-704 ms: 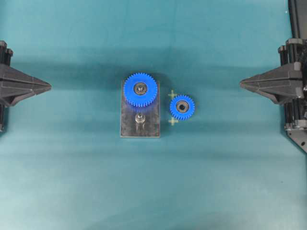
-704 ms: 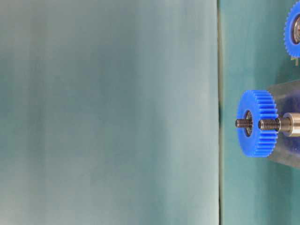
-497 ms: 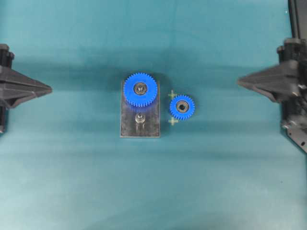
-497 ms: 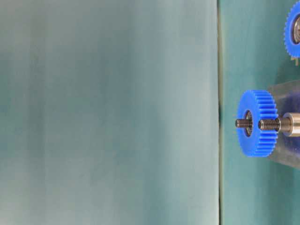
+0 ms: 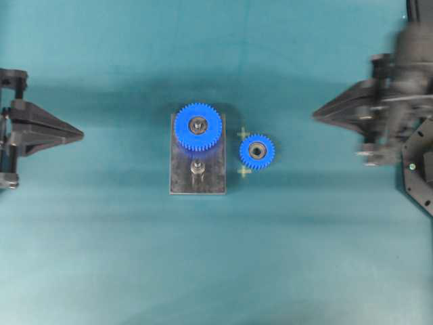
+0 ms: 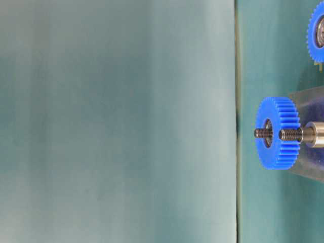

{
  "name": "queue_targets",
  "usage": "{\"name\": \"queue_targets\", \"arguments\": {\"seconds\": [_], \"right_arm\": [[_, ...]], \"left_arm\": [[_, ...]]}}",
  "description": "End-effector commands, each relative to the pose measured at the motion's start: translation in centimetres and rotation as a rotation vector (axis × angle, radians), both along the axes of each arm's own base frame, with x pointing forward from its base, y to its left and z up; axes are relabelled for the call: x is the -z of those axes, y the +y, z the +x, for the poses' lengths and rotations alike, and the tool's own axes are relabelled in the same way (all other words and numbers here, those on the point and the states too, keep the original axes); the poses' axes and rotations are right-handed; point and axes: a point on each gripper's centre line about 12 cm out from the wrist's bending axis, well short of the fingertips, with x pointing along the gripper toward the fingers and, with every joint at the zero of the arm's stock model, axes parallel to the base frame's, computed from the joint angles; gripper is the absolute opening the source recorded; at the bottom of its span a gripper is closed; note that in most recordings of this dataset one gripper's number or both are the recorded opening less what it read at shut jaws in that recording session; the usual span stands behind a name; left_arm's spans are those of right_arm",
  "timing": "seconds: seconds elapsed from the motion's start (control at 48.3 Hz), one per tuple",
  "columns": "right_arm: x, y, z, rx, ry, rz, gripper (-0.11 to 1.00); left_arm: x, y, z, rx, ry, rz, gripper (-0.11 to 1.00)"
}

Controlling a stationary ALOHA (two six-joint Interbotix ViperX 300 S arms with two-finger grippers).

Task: Fit the small gear onto the shaft.
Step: 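Move the right gripper over the small blue gear beside the plate, then lower the right gripper and grasp the small blue gear by its hub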

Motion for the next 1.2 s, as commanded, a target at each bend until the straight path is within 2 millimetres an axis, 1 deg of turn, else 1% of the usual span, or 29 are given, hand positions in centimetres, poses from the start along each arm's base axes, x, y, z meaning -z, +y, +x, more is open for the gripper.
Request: {"name": "queue_targets", "arguments": {"seconds": [0.0, 0.104, 0.207, 0.352, 0.497, 0.559, 0.622, 0.746, 0.829, 0.849, 0.87, 0.974, 1.181], "right_arm": [[0.2, -0.8, 1.9, 0.016, 0.072, 0.024, 0.01], [1.2, -1.6, 3.7, 0.028, 0.133, 0.037, 0.01], [2.4, -2.3, 5.1, 0.042, 0.182, 0.049, 0.01], [4.7, -2.9, 6.3, 0.036, 0.286, 0.064, 0.01], [6.5, -3.1, 7.3, 0.030, 0.362, 0.078, 0.03], [7.2, -3.2, 7.9, 0.029, 0.382, 0.083, 0.10], [7.8, -3.4, 8.4, 0.031, 0.402, 0.089, 0.23], [9.0, -3.7, 9.4, 0.028, 0.436, 0.093, 0.60], [9.7, -3.8, 9.7, 0.026, 0.453, 0.093, 0.84], [9.9, -3.8, 9.8, 0.026, 0.457, 0.092, 0.87], [10.0, -3.9, 9.9, 0.024, 0.460, 0.090, 0.88], [10.5, -4.0, 10.1, 0.021, 0.477, 0.084, 0.82], [11.2, -4.0, 10.1, 0.019, 0.504, 0.090, 0.84]], "left_arm": [[-1.1, 0.2, 0.6, -0.010, -0.017, -0.003, 0.00], [-0.9, 0.2, 0.9, -0.011, 0.005, -0.003, 0.00], [-0.4, 0.2, 1.7, -0.006, 0.037, 0.011, 0.00], [0.7, 0.3, 2.8, 0.003, 0.094, 0.039, 0.00], [0.6, 0.4, 4.0, 0.016, 0.085, 0.079, 0.00], [1.1, 0.4, 4.4, 0.020, 0.106, 0.085, 0.00], [1.6, 0.4, 4.7, 0.021, 0.126, 0.085, 0.00], [2.3, 0.4, 5.4, 0.022, 0.160, 0.083, 0.00], [3.0, 0.5, 5.7, 0.023, 0.187, 0.082, 0.00], [3.1, 0.4, 5.8, 0.025, 0.192, 0.082, 0.00], [3.2, 0.4, 5.9, 0.025, 0.195, 0.082, 0.00], [3.6, 0.4, 6.2, 0.026, 0.209, 0.082, 0.00], [3.9, 0.4, 6.5, 0.029, 0.221, 0.083, 0.00]]}}
